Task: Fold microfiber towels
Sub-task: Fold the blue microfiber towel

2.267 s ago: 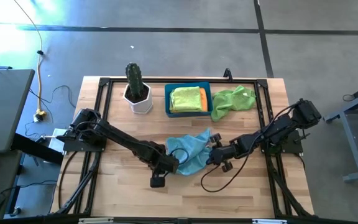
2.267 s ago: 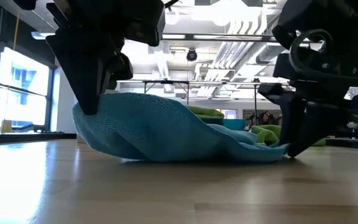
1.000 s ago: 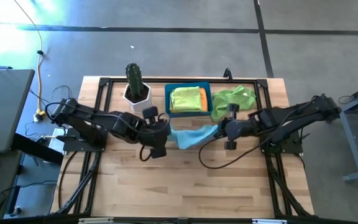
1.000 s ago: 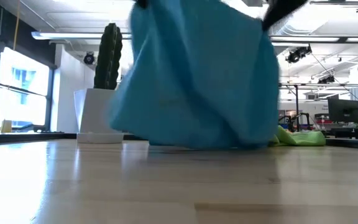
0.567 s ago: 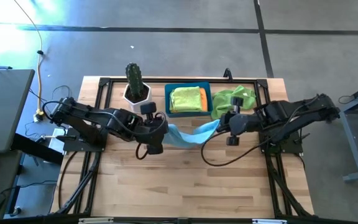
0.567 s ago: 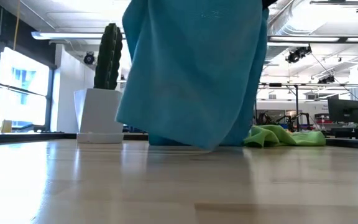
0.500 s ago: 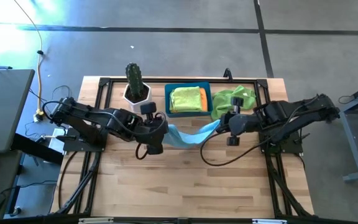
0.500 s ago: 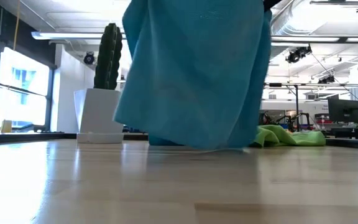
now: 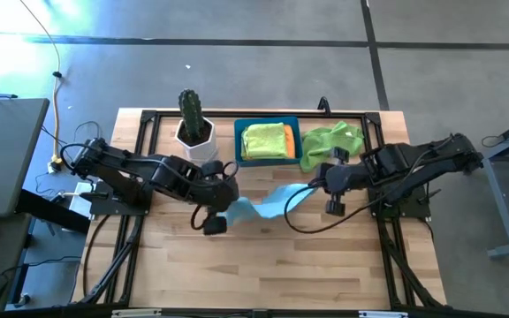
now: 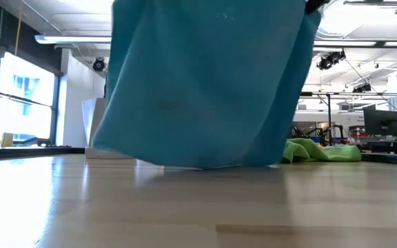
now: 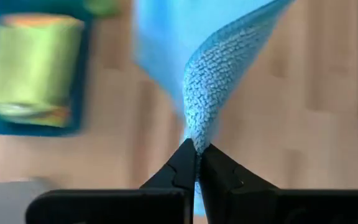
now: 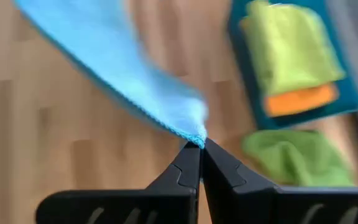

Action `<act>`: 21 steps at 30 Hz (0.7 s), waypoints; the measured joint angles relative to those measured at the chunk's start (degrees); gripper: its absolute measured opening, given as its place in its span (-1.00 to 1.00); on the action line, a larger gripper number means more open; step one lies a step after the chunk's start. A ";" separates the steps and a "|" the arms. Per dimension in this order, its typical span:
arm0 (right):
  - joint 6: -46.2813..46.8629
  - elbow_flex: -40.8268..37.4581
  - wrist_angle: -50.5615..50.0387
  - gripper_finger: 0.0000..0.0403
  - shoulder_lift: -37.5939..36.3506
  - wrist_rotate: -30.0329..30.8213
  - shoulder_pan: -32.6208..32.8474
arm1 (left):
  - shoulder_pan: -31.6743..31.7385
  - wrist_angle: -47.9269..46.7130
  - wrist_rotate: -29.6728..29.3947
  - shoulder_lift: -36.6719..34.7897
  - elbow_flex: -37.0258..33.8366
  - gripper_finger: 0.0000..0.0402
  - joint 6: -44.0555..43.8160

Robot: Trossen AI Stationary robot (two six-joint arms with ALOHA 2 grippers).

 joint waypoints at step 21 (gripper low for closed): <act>-4.09 -0.01 -0.15 -1.00 0.00 -7.17 -2.64 | 0.31 -1.62 4.52 0.04 -0.01 -0.98 0.95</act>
